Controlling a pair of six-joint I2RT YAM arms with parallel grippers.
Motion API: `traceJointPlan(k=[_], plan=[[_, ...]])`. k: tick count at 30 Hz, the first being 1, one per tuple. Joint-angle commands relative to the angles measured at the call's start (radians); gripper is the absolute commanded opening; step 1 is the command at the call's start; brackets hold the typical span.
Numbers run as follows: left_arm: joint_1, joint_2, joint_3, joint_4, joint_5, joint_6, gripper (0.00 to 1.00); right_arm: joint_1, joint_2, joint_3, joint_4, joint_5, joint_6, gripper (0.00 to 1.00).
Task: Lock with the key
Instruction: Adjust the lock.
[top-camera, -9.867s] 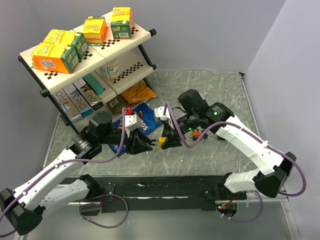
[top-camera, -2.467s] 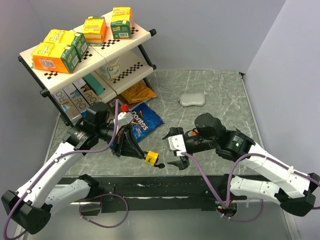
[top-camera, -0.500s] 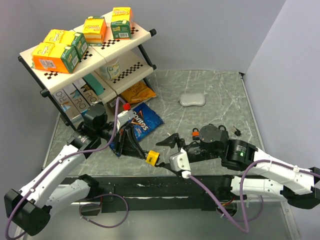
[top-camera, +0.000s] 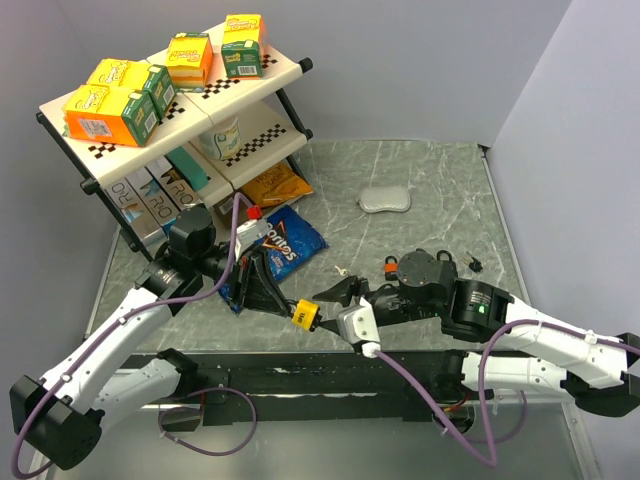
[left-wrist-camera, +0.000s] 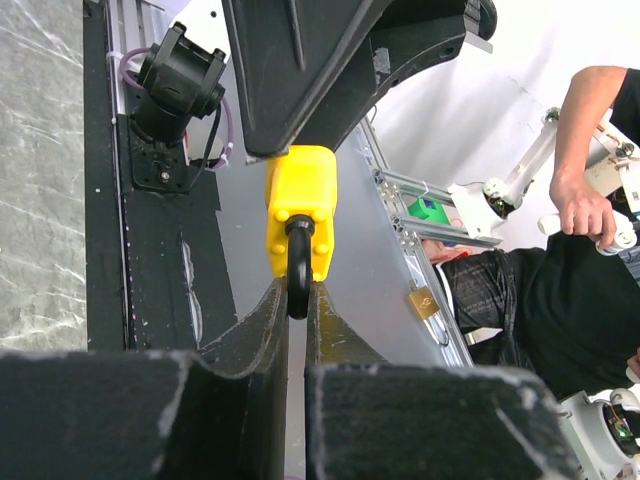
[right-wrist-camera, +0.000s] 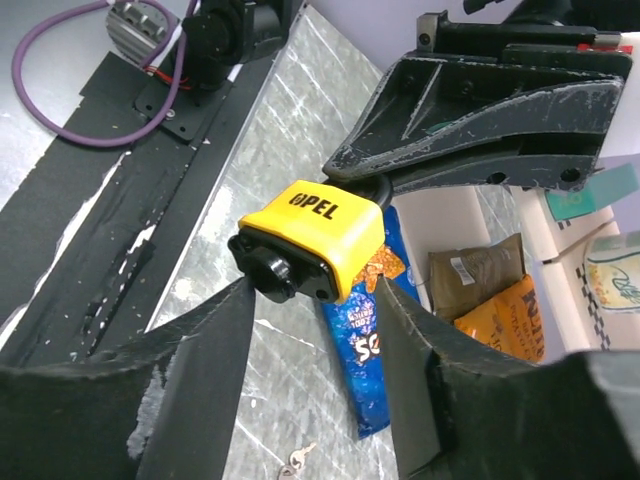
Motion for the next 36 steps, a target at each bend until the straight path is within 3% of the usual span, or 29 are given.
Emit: traceJointPlan(k=[1,11,15,24,27,31,36], plan=[[-0.009,-0.003,0.027,0.023,0.023,0.012,0.01,0.008,0.012,0.022,0.092,0.009,-0.005,0.55],[-0.047,-0.01,0.03,-0.037,0.002,0.08,0.01,0.01,0.048,0.044,0.072,-0.004,0.006,0.49],[-0.069,-0.009,0.037,-0.094,-0.009,0.135,0.01,0.01,0.06,0.051,0.07,-0.014,0.006,0.42],[-0.083,-0.009,0.019,-0.033,-0.049,0.083,0.01,0.008,0.106,0.082,0.102,-0.009,0.056,0.34],[-0.083,-0.018,-0.016,0.03,-0.072,0.031,0.01,0.008,0.141,0.114,0.133,0.037,0.137,0.36],[-0.083,-0.064,-0.097,0.22,-0.115,-0.156,0.01,-0.001,0.154,0.123,0.201,0.113,0.251,0.4],[-0.083,-0.069,-0.102,0.153,-0.133,-0.086,0.01,-0.044,0.152,0.125,0.231,0.134,0.325,0.48]])
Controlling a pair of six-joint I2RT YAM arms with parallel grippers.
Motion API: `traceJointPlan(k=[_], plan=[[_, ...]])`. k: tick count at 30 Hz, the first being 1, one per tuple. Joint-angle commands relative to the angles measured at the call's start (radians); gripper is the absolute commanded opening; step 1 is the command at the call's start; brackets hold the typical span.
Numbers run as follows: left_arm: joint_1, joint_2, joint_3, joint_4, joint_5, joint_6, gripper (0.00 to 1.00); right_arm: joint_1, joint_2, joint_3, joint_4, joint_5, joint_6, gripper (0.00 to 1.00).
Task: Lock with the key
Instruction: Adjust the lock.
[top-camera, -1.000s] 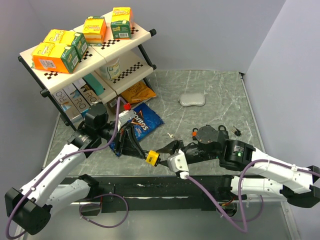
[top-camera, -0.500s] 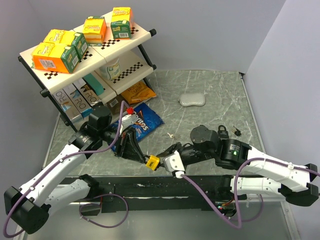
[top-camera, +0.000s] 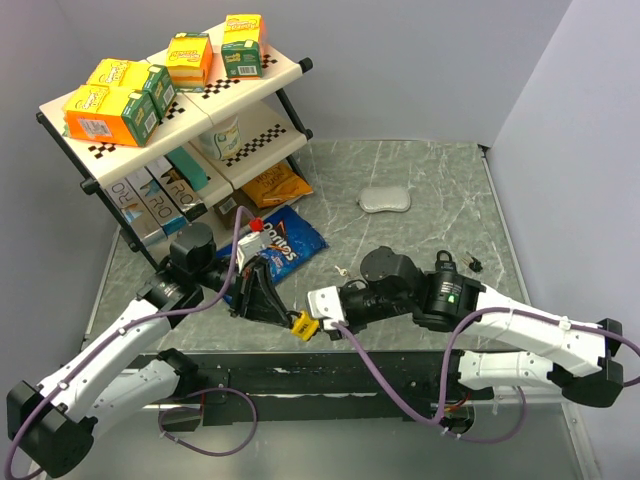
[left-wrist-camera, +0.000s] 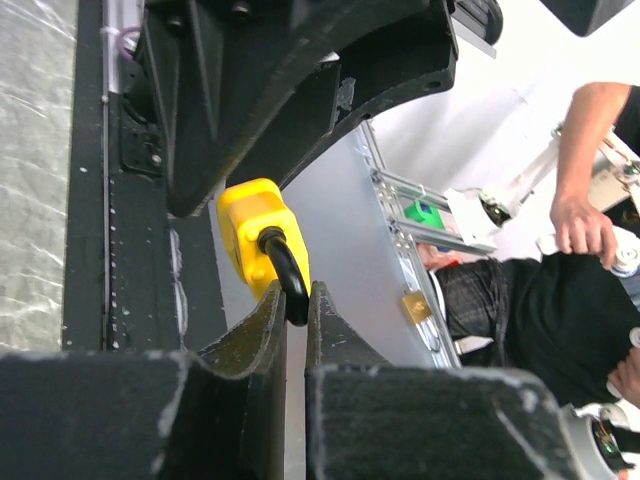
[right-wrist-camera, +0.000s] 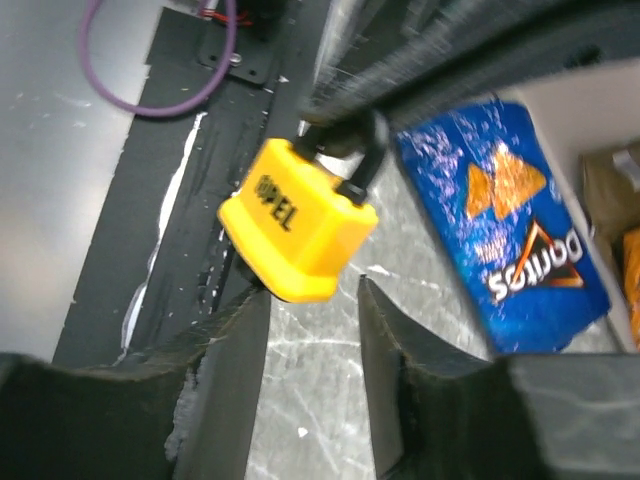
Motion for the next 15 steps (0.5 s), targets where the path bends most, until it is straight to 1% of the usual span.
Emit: traceJointPlan(k=[1,2,4,5,6,7,8,9,12,13,15], plan=[[-0.03,-0.002,0.008,0.048,-0.063,0.013,0.01,-0.045,0.001,0.076,0.356,0.089,0.076,0.5],[-0.026,-0.002,0.01,0.04,-0.061,0.018,0.01,-0.048,0.0,0.076,0.349,0.082,0.07,0.54],[-0.013,-0.004,0.017,0.019,-0.055,0.035,0.01,-0.053,-0.009,0.068,0.324,0.082,0.062,0.58],[0.011,-0.004,0.036,0.009,-0.054,0.047,0.01,-0.059,-0.015,0.062,0.314,0.079,0.06,0.62],[0.025,-0.002,0.048,-0.021,-0.046,0.079,0.01,-0.072,-0.029,0.047,0.3,0.077,0.057,0.64],[0.04,-0.004,0.06,-0.047,-0.043,0.092,0.01,-0.085,-0.037,0.037,0.272,0.079,0.068,0.69],[0.074,-0.005,0.083,-0.057,-0.04,0.105,0.01,-0.098,-0.048,0.03,0.261,0.077,0.079,0.71],[0.089,-0.01,0.088,-0.049,-0.029,0.099,0.01,-0.149,-0.064,0.011,0.251,0.066,0.094,0.73],[0.145,-0.025,0.082,0.052,-0.028,0.025,0.01,-0.241,-0.077,0.001,0.194,0.02,0.174,0.75],[0.154,-0.028,0.08,0.074,-0.043,0.012,0.01,-0.296,-0.074,0.002,0.153,0.01,0.216,0.75],[0.162,-0.042,0.086,0.085,-0.089,0.033,0.01,-0.333,-0.049,0.014,0.113,-0.018,0.269,0.73]])
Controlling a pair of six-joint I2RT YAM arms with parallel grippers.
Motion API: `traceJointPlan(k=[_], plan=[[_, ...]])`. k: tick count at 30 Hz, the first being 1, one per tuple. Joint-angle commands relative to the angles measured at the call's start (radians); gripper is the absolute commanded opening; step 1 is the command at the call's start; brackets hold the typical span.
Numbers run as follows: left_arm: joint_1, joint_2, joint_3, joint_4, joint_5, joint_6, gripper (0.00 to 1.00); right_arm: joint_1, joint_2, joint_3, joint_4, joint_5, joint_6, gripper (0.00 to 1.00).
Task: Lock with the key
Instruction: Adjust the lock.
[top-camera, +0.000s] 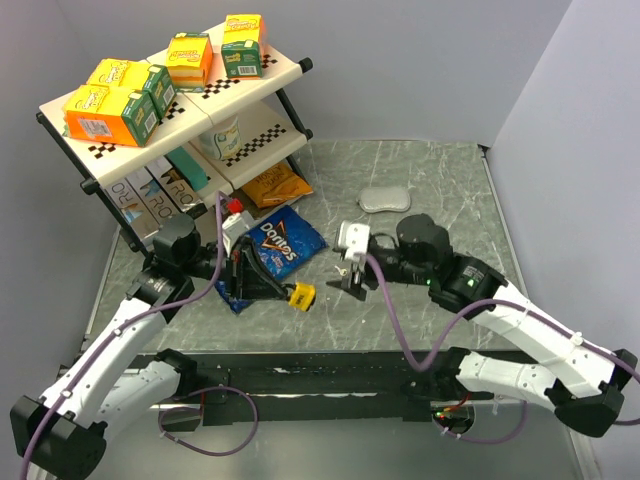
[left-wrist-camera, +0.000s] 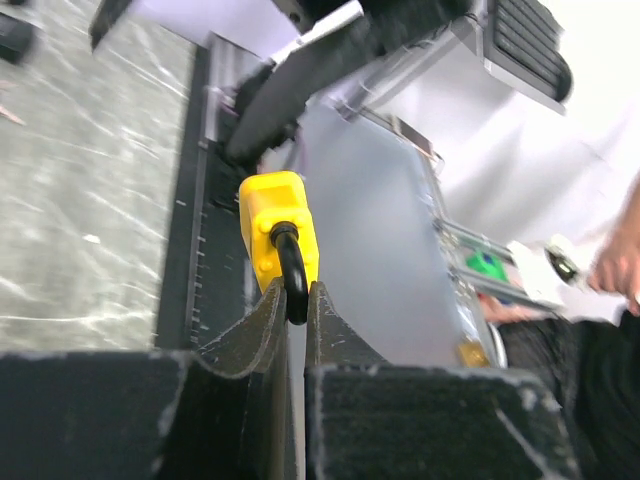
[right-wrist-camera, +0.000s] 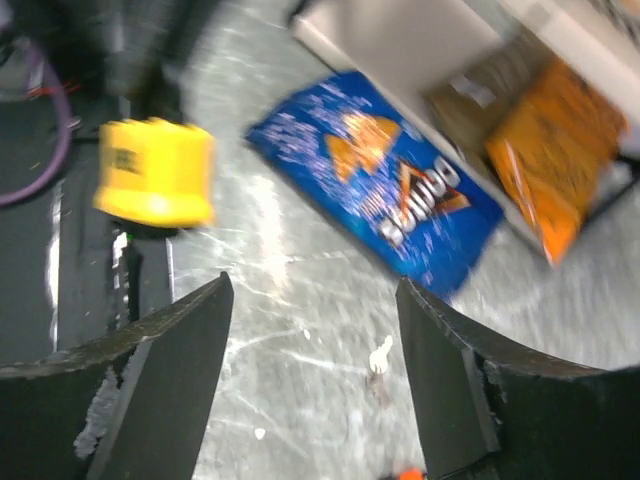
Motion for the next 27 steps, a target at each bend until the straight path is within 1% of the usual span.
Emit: traceJointPlan(k=[1,3,4,6,7,9,10,12,13,17,19,22,27], plan=[[0.021,-0.044,0.052,0.093,-0.124,0.008,0.01,-0.116,0.013,0.024,-0.017,-0.059,0.203,0.71],[0.021,-0.07,0.047,0.106,-0.214,0.031,0.01,-0.14,0.034,0.016,-0.033,-0.113,0.273,0.7],[0.019,-0.079,0.035,0.111,-0.296,0.036,0.01,-0.159,0.036,0.006,-0.019,-0.128,0.357,0.66],[0.019,-0.102,0.02,0.131,-0.36,0.042,0.01,-0.181,0.05,-0.014,0.036,-0.142,0.444,0.62],[0.016,-0.11,0.009,0.128,-0.416,0.048,0.01,-0.192,0.063,-0.014,0.047,-0.136,0.547,0.56],[0.009,-0.127,0.0,0.111,-0.458,0.088,0.01,-0.236,0.112,0.007,0.07,-0.127,0.659,0.52],[-0.008,-0.131,-0.003,0.103,-0.485,0.109,0.01,-0.258,0.131,0.016,0.081,-0.163,0.763,0.5],[-0.028,-0.141,-0.004,0.083,-0.55,0.181,0.01,-0.313,0.177,0.03,0.127,-0.217,0.859,0.45],[-0.048,-0.144,-0.004,0.077,-0.567,0.2,0.01,-0.327,0.192,0.036,0.139,-0.232,0.941,0.41],[-0.105,-0.133,0.018,0.065,-0.619,0.266,0.01,-0.344,0.246,0.076,0.156,-0.272,1.054,0.4],[-0.143,-0.121,0.027,0.059,-0.668,0.283,0.01,-0.344,0.257,0.076,0.177,-0.279,1.095,0.41],[-0.178,-0.099,0.03,0.068,-0.717,0.281,0.01,-0.341,0.263,0.068,0.202,-0.289,1.104,0.42],[-0.188,-0.041,0.055,0.054,-0.783,0.3,0.01,-0.332,0.265,0.068,0.227,-0.317,1.101,0.4]])
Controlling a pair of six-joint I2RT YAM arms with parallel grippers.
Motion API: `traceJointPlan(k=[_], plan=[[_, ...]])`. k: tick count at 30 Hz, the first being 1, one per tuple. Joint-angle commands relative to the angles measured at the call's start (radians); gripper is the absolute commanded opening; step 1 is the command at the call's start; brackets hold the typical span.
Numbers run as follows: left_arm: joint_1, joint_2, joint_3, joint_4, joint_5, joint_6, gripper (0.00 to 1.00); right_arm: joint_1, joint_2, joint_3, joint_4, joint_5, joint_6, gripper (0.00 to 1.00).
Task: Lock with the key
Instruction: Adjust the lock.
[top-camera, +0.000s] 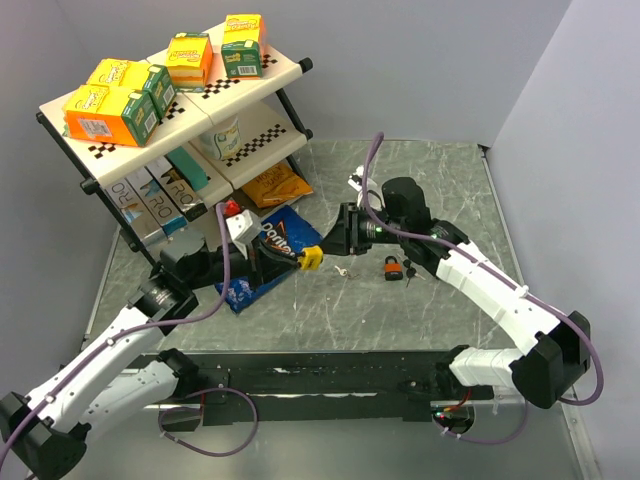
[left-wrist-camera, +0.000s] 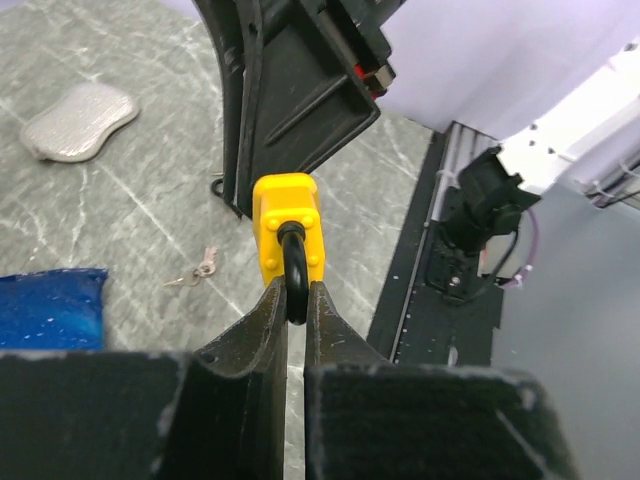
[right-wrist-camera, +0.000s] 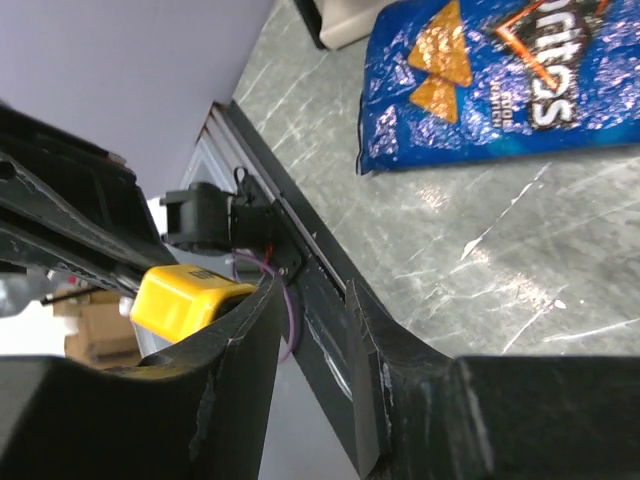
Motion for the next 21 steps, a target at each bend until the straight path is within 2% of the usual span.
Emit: traceJointPlan(k=[1,9,11,15,21], plan=[[-0.008,0.036,0.067,0.048,-0.122,0.037,0.01,0.014,-0.015,0.048,0.078,-0.068,0.059,0.39],[-0.054,0.063,0.056,0.07,-0.173,0.02,0.01,0.079,-0.023,0.037,0.118,-0.119,0.102,0.34],[-0.054,0.044,0.056,0.059,-0.157,0.028,0.01,0.056,-0.014,0.04,0.092,-0.096,0.082,0.34],[-0.043,-0.003,0.064,0.03,-0.143,0.043,0.01,-0.07,-0.012,0.007,0.035,-0.064,0.045,0.35],[-0.03,0.003,0.098,0.02,-0.183,0.059,0.01,-0.084,-0.035,-0.062,0.036,-0.059,0.043,0.38]])
